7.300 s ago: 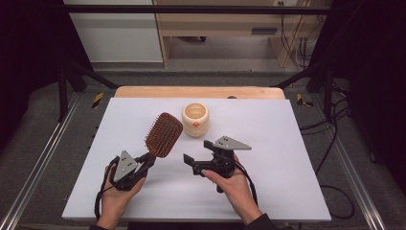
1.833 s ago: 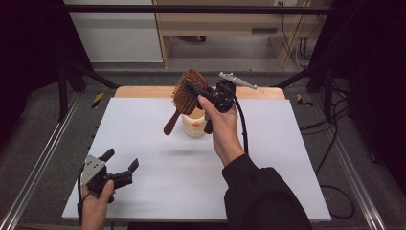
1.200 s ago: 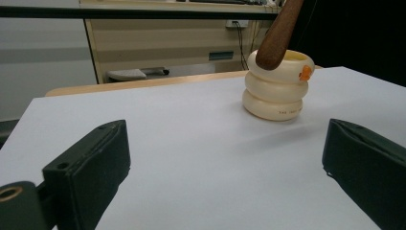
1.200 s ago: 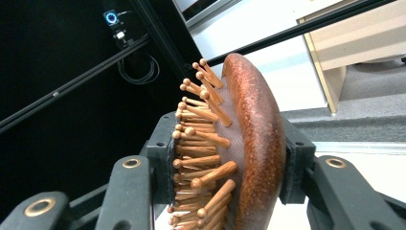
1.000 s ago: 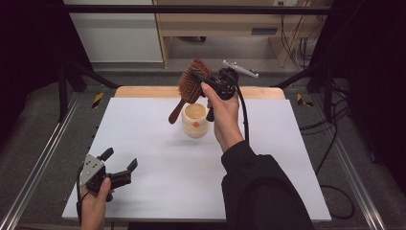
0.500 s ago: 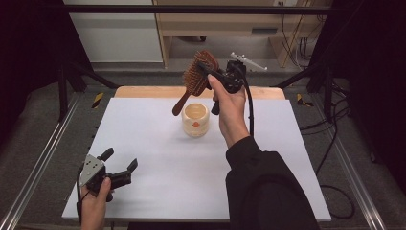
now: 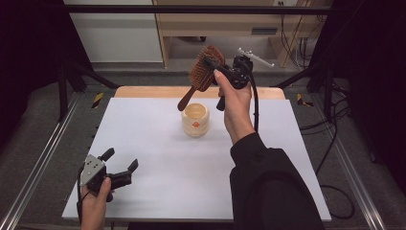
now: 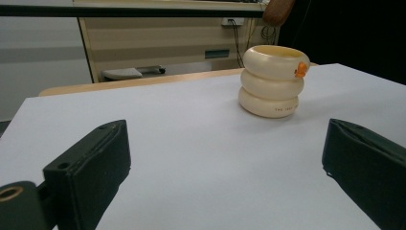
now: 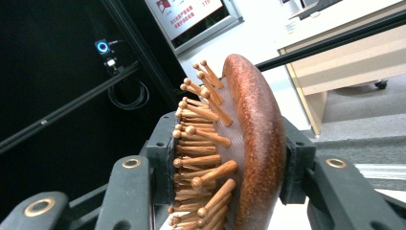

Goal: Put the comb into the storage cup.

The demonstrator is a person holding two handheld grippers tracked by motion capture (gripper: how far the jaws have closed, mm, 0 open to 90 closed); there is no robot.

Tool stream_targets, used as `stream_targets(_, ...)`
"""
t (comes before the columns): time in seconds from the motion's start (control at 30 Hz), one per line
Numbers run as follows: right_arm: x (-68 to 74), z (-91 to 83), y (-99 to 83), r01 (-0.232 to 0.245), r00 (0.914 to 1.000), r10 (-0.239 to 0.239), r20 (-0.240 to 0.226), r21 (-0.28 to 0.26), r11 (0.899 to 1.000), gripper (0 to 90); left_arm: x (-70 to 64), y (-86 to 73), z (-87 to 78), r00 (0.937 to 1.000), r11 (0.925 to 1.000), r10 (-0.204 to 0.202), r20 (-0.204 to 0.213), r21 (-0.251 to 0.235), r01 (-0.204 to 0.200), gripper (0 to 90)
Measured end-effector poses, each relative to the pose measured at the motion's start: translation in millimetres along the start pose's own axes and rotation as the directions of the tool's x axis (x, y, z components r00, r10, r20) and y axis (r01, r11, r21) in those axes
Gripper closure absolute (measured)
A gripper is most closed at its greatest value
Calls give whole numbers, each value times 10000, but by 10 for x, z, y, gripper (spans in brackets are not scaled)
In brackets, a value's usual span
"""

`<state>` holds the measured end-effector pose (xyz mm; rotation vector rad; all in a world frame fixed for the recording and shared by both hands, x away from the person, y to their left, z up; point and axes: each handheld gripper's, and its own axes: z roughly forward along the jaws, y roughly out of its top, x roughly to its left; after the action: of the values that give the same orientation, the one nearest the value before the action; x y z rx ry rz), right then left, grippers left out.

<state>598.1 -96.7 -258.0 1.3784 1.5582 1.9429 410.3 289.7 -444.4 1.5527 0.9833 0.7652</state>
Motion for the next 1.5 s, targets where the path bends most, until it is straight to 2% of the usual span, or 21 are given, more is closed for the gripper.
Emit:
stream_targets(0.1,7,21,-12,237,9996,-240,140,212,9995,516,-8,-1,5,10000,10000,22,51,32,-22,27)
stream_targets(0.43,-26,5,45,78,9999,-77,151,-76,9999,516,-3,-4,6,10000,10000,-34,88,27,34,27)
stream_targets(1.03,-94,1,28,413,9983,-417,413,106,9991,514,6,-4,2,10000,10000,-66,52,11,66,21)
stream_targets(1.5,-231,3,-50,561,9952,-581,785,275,9980,514,3,-5,7,9999,10000,-82,109,14,81,22)
